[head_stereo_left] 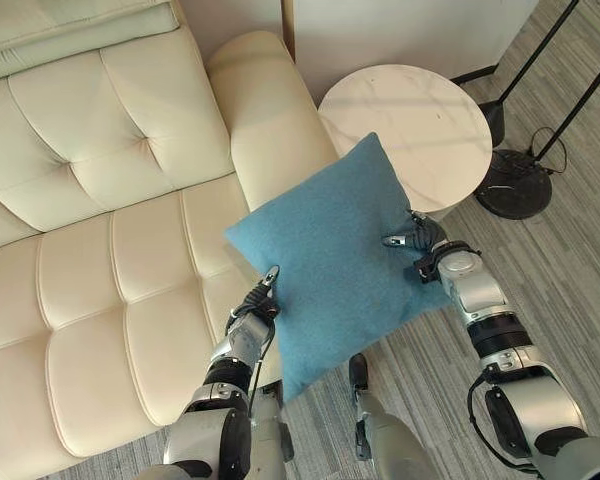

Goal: Pick up all the scattered cushions and arrange them neatly on the sofa.

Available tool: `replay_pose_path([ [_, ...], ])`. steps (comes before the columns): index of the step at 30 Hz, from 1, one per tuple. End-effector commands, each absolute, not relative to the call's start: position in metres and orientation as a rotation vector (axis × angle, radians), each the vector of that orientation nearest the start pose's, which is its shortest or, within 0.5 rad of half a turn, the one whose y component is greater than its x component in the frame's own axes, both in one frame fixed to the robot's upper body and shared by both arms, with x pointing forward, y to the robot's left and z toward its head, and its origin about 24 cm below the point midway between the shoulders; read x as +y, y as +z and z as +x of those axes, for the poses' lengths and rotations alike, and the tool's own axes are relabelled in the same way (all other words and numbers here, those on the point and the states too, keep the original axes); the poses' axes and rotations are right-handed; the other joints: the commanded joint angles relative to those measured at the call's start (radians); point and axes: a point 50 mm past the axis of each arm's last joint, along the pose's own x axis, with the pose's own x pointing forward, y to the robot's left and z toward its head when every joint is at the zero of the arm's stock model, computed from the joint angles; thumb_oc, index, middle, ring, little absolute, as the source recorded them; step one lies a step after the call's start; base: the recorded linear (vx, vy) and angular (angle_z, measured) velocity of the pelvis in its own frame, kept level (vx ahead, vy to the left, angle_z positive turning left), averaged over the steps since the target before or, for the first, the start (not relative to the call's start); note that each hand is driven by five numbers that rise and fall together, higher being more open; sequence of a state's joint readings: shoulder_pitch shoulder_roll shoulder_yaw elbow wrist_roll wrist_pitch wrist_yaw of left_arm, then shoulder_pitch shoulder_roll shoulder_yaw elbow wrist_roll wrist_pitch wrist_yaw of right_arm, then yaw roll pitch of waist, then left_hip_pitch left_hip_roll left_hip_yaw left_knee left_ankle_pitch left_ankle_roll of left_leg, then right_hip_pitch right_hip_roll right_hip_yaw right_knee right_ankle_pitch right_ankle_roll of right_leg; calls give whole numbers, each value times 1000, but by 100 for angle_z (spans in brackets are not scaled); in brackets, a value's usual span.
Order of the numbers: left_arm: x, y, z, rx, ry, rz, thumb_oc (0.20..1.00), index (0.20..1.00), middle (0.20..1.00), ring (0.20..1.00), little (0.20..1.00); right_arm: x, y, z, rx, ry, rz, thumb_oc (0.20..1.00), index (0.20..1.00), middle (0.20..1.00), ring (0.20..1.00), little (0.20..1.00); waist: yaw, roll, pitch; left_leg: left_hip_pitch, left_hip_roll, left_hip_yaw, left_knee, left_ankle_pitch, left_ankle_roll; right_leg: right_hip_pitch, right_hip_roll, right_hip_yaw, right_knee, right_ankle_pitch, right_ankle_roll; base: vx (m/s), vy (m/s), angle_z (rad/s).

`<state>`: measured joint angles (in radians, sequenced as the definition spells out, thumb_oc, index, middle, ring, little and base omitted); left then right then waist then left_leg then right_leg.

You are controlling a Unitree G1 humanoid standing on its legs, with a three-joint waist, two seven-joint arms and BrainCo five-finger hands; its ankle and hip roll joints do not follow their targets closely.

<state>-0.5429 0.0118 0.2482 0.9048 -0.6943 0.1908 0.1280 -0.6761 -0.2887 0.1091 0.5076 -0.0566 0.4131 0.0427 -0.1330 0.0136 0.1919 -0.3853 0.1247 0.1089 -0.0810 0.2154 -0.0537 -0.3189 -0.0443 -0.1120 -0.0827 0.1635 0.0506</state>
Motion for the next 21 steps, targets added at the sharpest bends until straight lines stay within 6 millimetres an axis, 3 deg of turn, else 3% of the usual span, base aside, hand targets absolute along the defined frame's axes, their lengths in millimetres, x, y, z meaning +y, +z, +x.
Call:
replay_pose_path([
  [1,64,25,356,519,-177,-801,200,200,200,200,200,-81,104,373,199,312,-210,200,200,200,200,200,1,-39,69,73,-27,-7,-6,-93,-35,10,-24,-41,12,-101,-16,0,0,0],
  [3,60,30,357,504,-211,-815,200,200,200,200,200,-77,104,372,194,318,-192,200,200,200,200,200,-1,-43,66,67,-26,-5,-6,-92,-36,3,-24,-43,13,-99,-15,0,0,0],
  [8,23,49,351,443,-394,-910,200,200,200,200,200,-64,98,361,164,354,-83,200,200,200,200,200,-1,-50,53,71,-24,-9,-6,-99,-36,11,-24,-46,2,-97,-14,2,-6,2],
  [12,5,59,343,409,-469,-908,200,200,200,200,200,-58,92,351,151,369,-27,200,200,200,200,200,7,-46,47,106,-23,-7,-6,-108,-36,52,-25,-46,-2,-104,-14,26,-5,4],
  [15,12,65,338,306,-449,-649,200,200,200,200,200,-54,86,341,136,383,6,200,200,200,200,200,17,-41,46,148,-22,-9,-6,-114,-35,96,-27,-48,-5,-108,-16,15,-3,6],
  [18,42,79,333,88,-380,-162,200,200,200,200,200,-44,76,323,121,429,32,200,200,200,200,200,36,-38,29,195,-16,-5,-6,-124,-38,146,-30,-53,-5,-120,-18,47,-4,4],
  [19,45,77,328,57,-380,-99,200,200,200,200,200,-42,71,318,126,443,31,200,200,200,200,200,39,-37,17,198,-15,-6,-6,-122,-38,151,-32,-54,-5,-121,-18,50,-1,2],
  [21,60,93,319,-91,-365,48,200,200,200,200,200,-32,69,303,91,472,77,200,200,200,200,200,52,-38,-22,221,-12,-4,-6,-129,-40,178,-30,-55,-5,-131,-17,57,-6,2],
])
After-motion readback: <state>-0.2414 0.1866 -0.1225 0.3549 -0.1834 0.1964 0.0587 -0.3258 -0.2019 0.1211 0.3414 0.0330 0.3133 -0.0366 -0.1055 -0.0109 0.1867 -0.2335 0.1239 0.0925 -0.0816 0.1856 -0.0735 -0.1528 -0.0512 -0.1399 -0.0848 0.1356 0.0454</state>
